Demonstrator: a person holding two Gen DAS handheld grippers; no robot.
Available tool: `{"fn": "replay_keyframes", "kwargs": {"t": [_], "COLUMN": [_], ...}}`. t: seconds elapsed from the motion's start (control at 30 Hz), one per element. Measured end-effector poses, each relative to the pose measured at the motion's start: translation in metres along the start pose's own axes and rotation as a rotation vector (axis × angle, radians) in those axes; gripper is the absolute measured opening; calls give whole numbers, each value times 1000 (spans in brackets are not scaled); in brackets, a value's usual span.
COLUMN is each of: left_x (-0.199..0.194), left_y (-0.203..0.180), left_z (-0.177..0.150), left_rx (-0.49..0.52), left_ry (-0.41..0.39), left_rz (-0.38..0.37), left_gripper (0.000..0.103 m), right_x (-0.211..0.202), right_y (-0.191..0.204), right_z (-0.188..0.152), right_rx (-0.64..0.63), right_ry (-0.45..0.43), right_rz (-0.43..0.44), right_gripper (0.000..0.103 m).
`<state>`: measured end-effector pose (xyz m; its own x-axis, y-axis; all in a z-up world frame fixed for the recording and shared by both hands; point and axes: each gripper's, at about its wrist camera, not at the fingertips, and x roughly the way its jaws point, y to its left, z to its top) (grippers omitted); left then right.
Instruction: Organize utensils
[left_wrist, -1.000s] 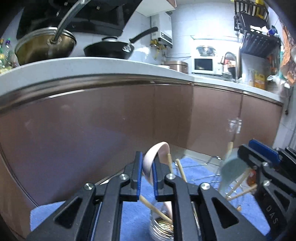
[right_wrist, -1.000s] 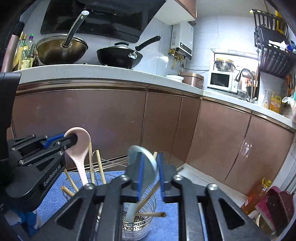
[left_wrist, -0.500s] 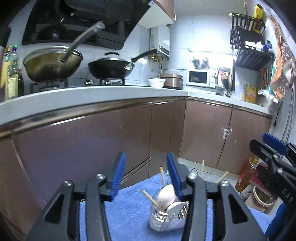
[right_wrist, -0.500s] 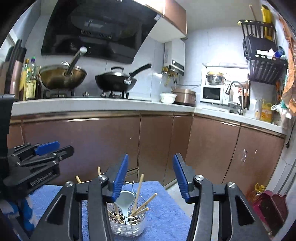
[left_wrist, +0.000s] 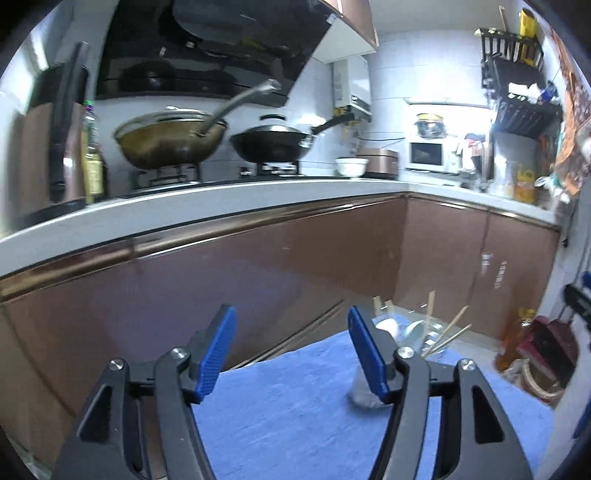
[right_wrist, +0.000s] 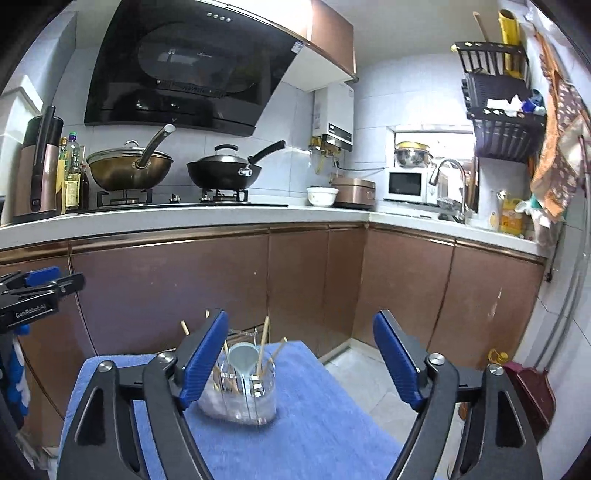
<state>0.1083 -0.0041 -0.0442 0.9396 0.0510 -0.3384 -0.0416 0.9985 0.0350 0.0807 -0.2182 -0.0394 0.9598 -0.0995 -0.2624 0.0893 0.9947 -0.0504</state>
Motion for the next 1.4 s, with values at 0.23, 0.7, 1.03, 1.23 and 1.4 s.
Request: {"fn": "replay_keyframes", "kwargs": {"t": [0.23,0.7,1.03,1.23,1.4], "left_x": [-33,-78,-92,-94,-94], "left_y": [24,35,28,24,24], "left_z": [-19,-34,-38,-36,-35], "left_rx": [-34,-6,4,13,5], "left_ry": [-6,-4,-47,-70,-85], "left_rz": [80,145,141,143,139], "left_gripper": [67,71,72,72,72], "right_x": [-30,-69,-74,-75,-75], "right_y": [-8,-22,-36,-46,-48], "right_z": [-17,-34,-40,-36,-34], "right_rx": [20,71,100,119,125], "right_ry": [30,51,50,41,31], "right_rz": [-38,-63,-109,-141,-160], "right_gripper": [101,103,103,103,103]}}
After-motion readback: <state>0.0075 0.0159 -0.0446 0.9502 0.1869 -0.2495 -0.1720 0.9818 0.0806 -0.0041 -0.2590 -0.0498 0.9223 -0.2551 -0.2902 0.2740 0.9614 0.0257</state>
